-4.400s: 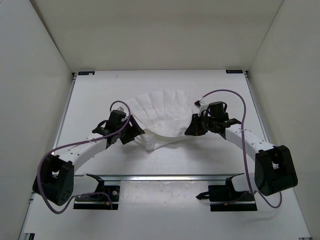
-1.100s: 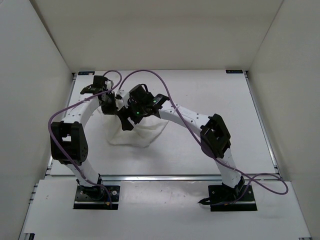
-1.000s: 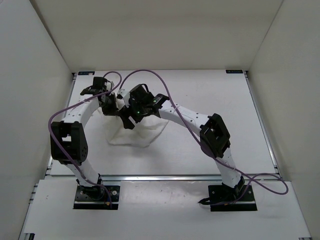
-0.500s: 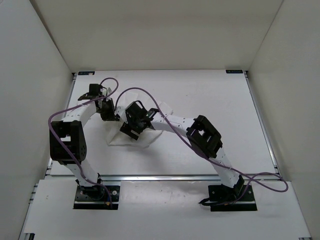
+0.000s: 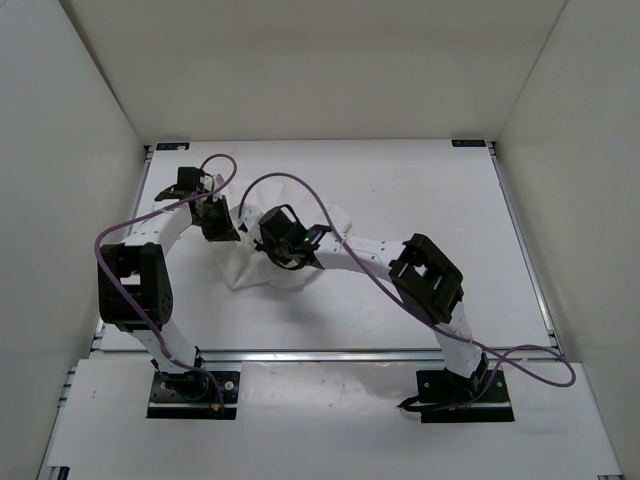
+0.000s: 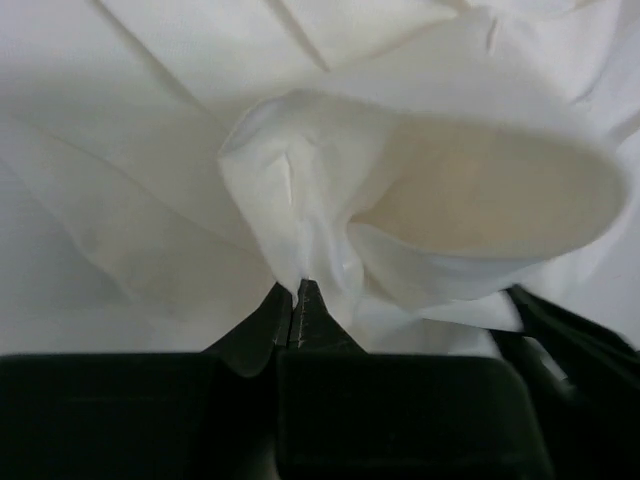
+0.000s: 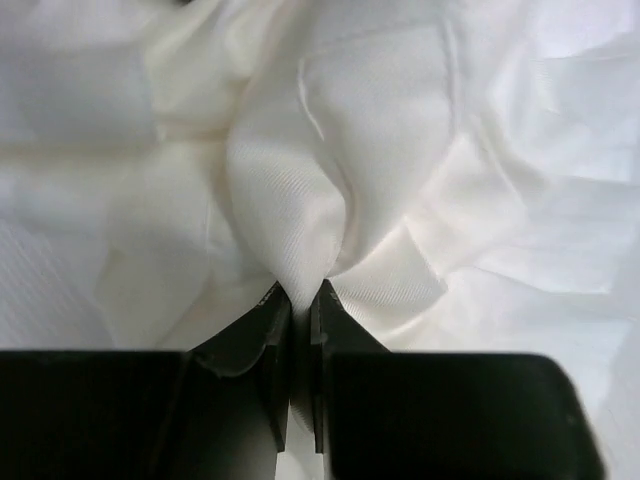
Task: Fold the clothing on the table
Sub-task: Flatten the skirt out
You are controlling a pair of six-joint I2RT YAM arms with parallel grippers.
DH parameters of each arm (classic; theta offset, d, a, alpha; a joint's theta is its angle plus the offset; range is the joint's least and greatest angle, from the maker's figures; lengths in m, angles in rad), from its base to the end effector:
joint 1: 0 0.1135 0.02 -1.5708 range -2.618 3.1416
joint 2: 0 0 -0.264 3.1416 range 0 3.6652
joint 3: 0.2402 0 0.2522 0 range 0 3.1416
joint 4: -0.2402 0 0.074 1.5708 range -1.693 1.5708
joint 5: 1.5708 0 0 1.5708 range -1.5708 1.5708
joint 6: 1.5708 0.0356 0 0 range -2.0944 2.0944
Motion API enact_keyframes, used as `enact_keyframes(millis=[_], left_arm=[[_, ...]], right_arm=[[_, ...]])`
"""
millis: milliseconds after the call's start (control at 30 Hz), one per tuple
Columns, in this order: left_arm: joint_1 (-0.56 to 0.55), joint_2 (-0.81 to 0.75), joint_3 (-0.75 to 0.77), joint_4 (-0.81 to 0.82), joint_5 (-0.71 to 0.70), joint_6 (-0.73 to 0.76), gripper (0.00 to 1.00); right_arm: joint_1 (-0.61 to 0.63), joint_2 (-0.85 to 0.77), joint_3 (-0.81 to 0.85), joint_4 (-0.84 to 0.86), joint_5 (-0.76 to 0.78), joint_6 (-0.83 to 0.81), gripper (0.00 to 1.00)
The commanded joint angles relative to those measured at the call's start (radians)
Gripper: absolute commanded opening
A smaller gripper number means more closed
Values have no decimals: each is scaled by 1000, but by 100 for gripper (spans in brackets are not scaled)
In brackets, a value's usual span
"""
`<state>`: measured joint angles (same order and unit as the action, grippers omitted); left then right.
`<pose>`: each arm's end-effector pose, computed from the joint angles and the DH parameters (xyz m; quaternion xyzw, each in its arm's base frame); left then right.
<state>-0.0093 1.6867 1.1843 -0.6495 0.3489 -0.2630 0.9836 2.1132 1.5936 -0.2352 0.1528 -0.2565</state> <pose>0.3377 -0.0153 0.2122 -0.0861 0.9601 -0.1960 0.1798 0.2695 0.3951 0.1952 -0.5072 0.7625 0.0752 0.3947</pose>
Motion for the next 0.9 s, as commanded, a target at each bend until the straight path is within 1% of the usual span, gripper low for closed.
enact_keyframes(millis=[0,133,167,200,233,300,333,400,467,500,533,567,600,633,700,733,833,867], left_arm=[[8,-51,17,-47,15,13,0],[9,-47,40,-99,1,24,0],[8,-47,46,-111,1,24,0],[9,-44,51,-113,-4,27,0],[-3,-39,60,-119,1,21,0],[-23,-30,69,-125,-4,18,0],[-35,-24,74,-130,-2,18,0],[-52,-18,71,-131,-10,12,0],[-66,-21,63,-131,-22,10,0],[-67,-24,55,-139,-25,13,0],[-76,-21,52,-141,-27,15,0],[-67,-19,57,-128,-24,13,0],[-81,-21,52,-128,-19,11,0],[-87,-19,52,-124,-13,11,0],[-107,-16,57,-128,-25,18,0],[-132,-15,52,-127,-33,22,0],[-173,2,69,-133,-37,27,0],[-181,7,69,-131,-27,30,0]], right_arm=[[-52,-180,0,103,4,88,0],[-117,-292,-6,65,-76,155,0],[-141,-315,-21,59,-141,181,1],[-158,-350,-46,62,-276,213,0],[-199,-390,-63,76,-336,224,0],[-285,-461,-159,123,-491,372,1],[-307,-504,-191,163,-527,403,0],[-373,-584,-320,212,-542,457,0],[-425,-662,-415,250,-553,471,0],[-471,-703,-473,267,-571,502,0],[-496,-738,-525,277,-634,534,0],[-549,-765,-556,293,-672,546,4],[-597,-772,-611,312,-740,574,10],[-630,-788,-653,313,-771,586,13],[-632,-811,-708,310,-759,582,21],[-625,-826,-742,310,-739,585,23],[-615,-840,-803,359,-722,611,36],[-617,-837,-819,369,-720,617,38]])
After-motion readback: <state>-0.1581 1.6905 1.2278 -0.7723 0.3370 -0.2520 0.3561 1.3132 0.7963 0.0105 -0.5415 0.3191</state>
